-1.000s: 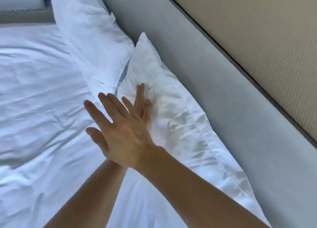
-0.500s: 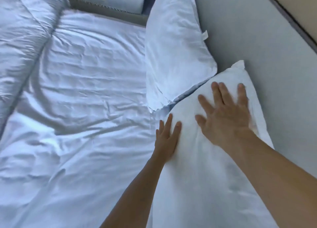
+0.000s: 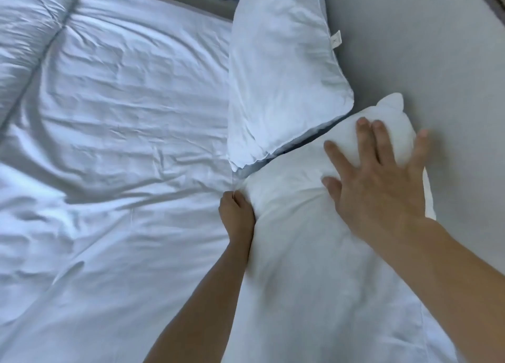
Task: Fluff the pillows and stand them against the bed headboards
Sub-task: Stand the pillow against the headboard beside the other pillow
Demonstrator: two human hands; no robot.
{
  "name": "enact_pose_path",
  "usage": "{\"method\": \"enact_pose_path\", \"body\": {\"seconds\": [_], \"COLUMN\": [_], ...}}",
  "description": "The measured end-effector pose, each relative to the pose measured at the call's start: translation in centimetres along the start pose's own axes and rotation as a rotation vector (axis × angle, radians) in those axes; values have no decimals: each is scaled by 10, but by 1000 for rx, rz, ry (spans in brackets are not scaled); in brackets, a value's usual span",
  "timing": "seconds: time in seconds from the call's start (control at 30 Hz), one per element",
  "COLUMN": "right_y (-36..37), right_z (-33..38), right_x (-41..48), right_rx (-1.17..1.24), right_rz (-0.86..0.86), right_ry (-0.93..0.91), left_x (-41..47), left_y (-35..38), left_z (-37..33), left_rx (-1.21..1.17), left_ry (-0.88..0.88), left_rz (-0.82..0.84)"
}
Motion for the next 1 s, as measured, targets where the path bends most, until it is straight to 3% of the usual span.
{"method": "enact_pose_path", "body": {"seconds": [0.13, 0.2, 0.23, 0.3, 0.37, 0.43, 0.5, 0.63, 0.77, 0.87, 0.93, 1.0], "right_y": [0, -6, -11, -25, -19, 11, 34, 32, 10, 2, 23, 48], "right_z": [5, 16, 29, 70, 115, 128, 95, 18, 13, 75, 104, 91], "right_x": [-2, 0, -1, -9, -24, -32, -30, -30, -40, -88, -133, -162], "right_rx": [11, 11, 31, 121, 156, 55, -84, -116, -71, -6, 17, -21], "right_rz": [18, 13, -11, -85, -50, 83, 112, 92, 123, 68, 159, 233], "right_ry": [24, 26, -1, -113, -250, -324, -290, -102, 68, -89, -205, -198], "left_x": [12, 5, -3, -38, -62, -64, -66, -76, -107, -149, -173, -190], "left_y": [5, -14, -17, -2, 20, 32, 33, 25, 0, -27, -41, -53], "left_z": [-6, -9, -10, -26, -26, -19, -12, -10, 4, 26, 39, 59], "left_rx": [106, -9, -95, -205, -176, 45, 228, 269, 311, 237, 269, 316], "left_ry": [-15, 64, 131, 329, 461, 443, 359, 326, 338, 333, 393, 316], "left_rz": [17, 5, 70, 372, 539, 568, 598, 638, 685, 741, 731, 714]}}
Point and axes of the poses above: each hand's wrist, its own x-axis towards the middle knuckle, its own y-axis out of the palm, z = x × y, the point moved 8 cm from there along x, towards the middle knuckle, and after that the axes turned 1 degree about -x, right-handed, at the moved point
